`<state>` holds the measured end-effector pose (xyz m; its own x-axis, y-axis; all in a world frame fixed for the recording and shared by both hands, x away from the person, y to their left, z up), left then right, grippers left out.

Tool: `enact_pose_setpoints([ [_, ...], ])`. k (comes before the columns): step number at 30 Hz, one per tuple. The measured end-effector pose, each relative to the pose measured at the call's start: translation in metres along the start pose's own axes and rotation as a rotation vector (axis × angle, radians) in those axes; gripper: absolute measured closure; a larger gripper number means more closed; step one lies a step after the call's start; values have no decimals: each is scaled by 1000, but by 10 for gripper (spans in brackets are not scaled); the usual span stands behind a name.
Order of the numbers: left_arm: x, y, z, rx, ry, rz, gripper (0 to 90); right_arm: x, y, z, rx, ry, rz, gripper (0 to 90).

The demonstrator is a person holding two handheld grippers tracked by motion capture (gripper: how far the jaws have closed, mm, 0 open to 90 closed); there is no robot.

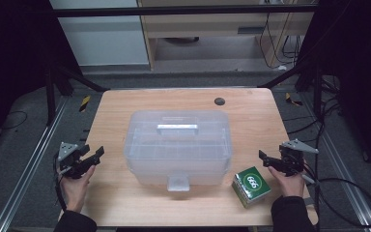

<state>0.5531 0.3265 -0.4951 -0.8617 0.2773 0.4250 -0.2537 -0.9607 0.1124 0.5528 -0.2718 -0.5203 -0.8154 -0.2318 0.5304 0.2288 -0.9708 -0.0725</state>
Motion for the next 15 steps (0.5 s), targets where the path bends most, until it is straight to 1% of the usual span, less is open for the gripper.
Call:
enact_pose_setpoints([
  [1, 0, 3, 1, 2, -2, -16, 389, 1, -2, 2, 7, 5, -2, 156],
  [2, 0, 7, 2, -4, -8, -39, 388, 2, -4, 3, 18, 9, -1, 156],
  [3, 1, 9, 3, -16, -12, -35, 387, 4, -8, 5, 24, 15, 6, 156],
  [4, 1, 10, 4, -31, -12, -26, 388, 4, -9, 6, 37, 20, 3, 156],
  [5, 2, 10, 5, -45, -11, -16, 386, 5, -11, 7, 38, 20, 4, 156],
  [6, 3, 10, 7, -53, -1, -13, 382, 6, -13, 7, 42, 18, 7, 158],
  [8, 6, 12, 11, -53, 6, -31, 388, 7, -15, 6, 47, 8, 5, 160],
  [9, 7, 13, 13, -55, 9, -40, 388, 8, -16, 6, 60, 5, -1, 165],
  [10, 9, 14, 16, -58, 13, -43, 374, 10, -17, 8, 76, 5, -8, 166],
  [11, 10, 14, 17, -63, 18, -43, 374, 10, -17, 8, 76, 5, -8, 166],
  [13, 14, 15, 25, -63, 38, -45, 359, 14, -21, 12, 76, 16, 9, 169],
  [15, 17, 16, 30, -65, 39, -48, 342, 16, -22, 15, 96, 30, 15, 176],
])
Point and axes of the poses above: each handheld gripper's, and its own axes: x roughly backward along the jaws, z roughly out of its top, y roughly to its right, the point moved 10 cm from there along -x, roughly forward along the jaws, and after that the axes turned 2 degrees about -z, right-handed, at the moved point
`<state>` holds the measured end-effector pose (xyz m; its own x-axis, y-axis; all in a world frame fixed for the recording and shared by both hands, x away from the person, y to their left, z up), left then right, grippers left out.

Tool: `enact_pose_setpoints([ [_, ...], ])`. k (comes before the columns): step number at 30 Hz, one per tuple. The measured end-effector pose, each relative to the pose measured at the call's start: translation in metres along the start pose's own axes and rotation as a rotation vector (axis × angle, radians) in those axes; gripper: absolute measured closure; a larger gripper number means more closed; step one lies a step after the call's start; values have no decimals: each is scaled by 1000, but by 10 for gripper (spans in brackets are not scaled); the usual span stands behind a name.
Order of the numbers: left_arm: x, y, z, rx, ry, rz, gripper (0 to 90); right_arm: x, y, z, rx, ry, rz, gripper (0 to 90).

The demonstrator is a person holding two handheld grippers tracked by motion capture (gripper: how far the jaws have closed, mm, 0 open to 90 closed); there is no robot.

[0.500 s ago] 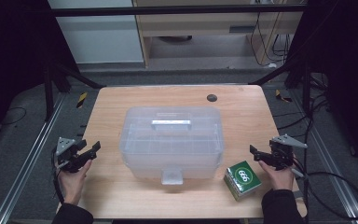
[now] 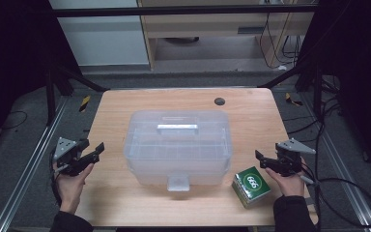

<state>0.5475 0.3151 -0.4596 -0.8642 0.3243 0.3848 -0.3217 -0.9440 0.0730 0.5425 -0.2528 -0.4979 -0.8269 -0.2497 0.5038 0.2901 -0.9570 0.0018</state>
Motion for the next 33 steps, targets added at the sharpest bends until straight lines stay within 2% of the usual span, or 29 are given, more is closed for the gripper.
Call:
enact_pose_setpoints([
  [3, 3, 3, 8, -20, 8, -3, 331, 2, -2, 3, 19, 1, 8, 175],
  [5, 5, 6, 14, -34, 21, -20, 326, 3, -4, 5, 29, 2, 8, 175],
  [7, 6, 10, 21, -74, 20, -33, 318, 4, -4, 7, 42, 6, 9, 172],
  [8, 6, 10, 21, -74, 20, -33, 318, 4, -4, 7, 42, 6, 9, 172],
  [10, 8, 13, 27, -99, 21, -46, 316, 6, -5, 10, 47, 8, 9, 171],
  [18, 13, 21, 47, -123, 32, -67, 309, 11, -7, 16, 54, 13, 12, 170],
  [28, 14, 39, 74, -212, 40, -74, 306, 12, -6, 16, 57, 3, 7, 170],
  [33, 10, 51, 82, -239, 33, -100, 306, 10, -7, 14, 57, -8, 10, 166],
])
Point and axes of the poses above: each handheld gripper's, and its own axes: x roughly backward along the jaws, z roughly out of its top, y roughly to its right, the point moved 10 cm from there along -x, roughly forward along the jaws, and after that the axes turned 2 degrees about -z, right-handed, at the moved point
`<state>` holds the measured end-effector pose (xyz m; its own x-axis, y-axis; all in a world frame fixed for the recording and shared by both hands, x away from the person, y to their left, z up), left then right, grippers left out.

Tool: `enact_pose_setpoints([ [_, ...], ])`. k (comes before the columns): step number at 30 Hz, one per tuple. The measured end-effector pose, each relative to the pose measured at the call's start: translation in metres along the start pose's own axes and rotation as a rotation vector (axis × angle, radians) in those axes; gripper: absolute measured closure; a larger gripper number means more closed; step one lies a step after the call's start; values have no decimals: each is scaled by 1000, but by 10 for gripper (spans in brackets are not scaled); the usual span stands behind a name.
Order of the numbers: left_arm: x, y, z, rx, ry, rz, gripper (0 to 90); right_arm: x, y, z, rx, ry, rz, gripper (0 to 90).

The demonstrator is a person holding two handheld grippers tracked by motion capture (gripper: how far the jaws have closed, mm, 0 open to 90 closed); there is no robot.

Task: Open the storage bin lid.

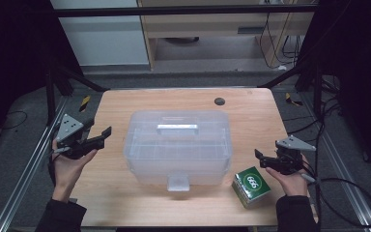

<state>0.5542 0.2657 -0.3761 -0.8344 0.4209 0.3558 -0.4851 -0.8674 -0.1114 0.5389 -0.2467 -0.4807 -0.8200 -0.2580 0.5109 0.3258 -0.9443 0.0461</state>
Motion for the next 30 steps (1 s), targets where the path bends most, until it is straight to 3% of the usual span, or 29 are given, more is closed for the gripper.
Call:
enact_pose_setpoints([
  [10, -10, 15, 18, -65, 12, -33, 306, 0, 4, 1, 6, -9, -17, 160],
  [12, -10, 18, 23, -98, 20, -41, 306, 1, 2, 5, 2, -2, -8, 160],
  [20, -8, 27, 31, -160, -25, -59, 311, -3, -1, 8, 22, -12, 2, 160],
  [27, -9, 41, 41, -261, -70, -86, 315, -5, -1, 7, 19, -23, -1, 172],
  [30, -10, 48, 46, -286, -73, -103, 315, -5, -2, 6, 25, -32, 1, 180],
])
Point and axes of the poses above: each handheld gripper's, and its own axes: x roughly backward along the jaws, z roughly out of its top, y roughly to its right, the point moved 10 cm from there along -x, roughly forward along the jaws, and after that the axes turned 2 degrees about -z, right-handed, at the moved point
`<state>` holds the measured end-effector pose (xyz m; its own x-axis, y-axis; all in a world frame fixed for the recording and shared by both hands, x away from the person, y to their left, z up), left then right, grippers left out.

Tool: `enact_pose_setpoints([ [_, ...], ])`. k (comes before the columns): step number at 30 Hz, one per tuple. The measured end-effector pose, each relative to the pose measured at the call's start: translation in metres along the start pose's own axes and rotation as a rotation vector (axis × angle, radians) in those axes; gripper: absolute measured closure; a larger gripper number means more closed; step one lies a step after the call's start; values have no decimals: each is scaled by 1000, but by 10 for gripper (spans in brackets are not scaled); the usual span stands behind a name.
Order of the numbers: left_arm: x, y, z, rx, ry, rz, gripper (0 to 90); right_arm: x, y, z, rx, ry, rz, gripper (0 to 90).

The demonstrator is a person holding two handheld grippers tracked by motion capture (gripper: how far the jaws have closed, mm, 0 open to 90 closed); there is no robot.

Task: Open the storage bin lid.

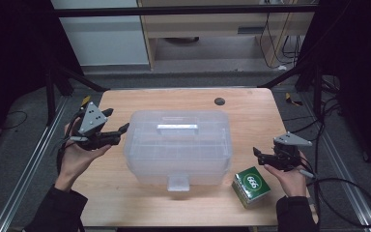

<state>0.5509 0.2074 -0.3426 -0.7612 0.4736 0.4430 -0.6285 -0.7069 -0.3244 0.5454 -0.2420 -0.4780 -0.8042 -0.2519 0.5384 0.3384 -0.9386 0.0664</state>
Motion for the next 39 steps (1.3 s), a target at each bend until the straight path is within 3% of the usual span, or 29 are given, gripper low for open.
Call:
enact_pose_setpoints([
  [12, -8, 26, 22, -156, -46, -44, 312, 0, 0, 1, 3, -5, 7, 208],
  [22, -16, 46, 28, -253, -79, -102, 313, 0, 1, 2, 6, -11, 12, 234],
  [30, -20, 56, 34, -311, -93, -116, 314, 1, 1, 0, -17, -25, 15, 255],
  [39, -29, 68, 40, -408, -126, -126, 318, 0, 0, 0, -8, -32, 20, 281],
])
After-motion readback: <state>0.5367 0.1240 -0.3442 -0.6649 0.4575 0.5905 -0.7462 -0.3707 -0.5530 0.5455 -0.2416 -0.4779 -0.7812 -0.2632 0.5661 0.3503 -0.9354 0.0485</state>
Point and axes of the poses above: each handheld gripper's, and its own axes: x roughly backward along the jaws, z roughly out of its top, y roughly to its right, the point moved 10 cm from there along -x, roughly forward along the jaws, and after that the axes turned 2 degrees about -z, right-handed, at the moved point
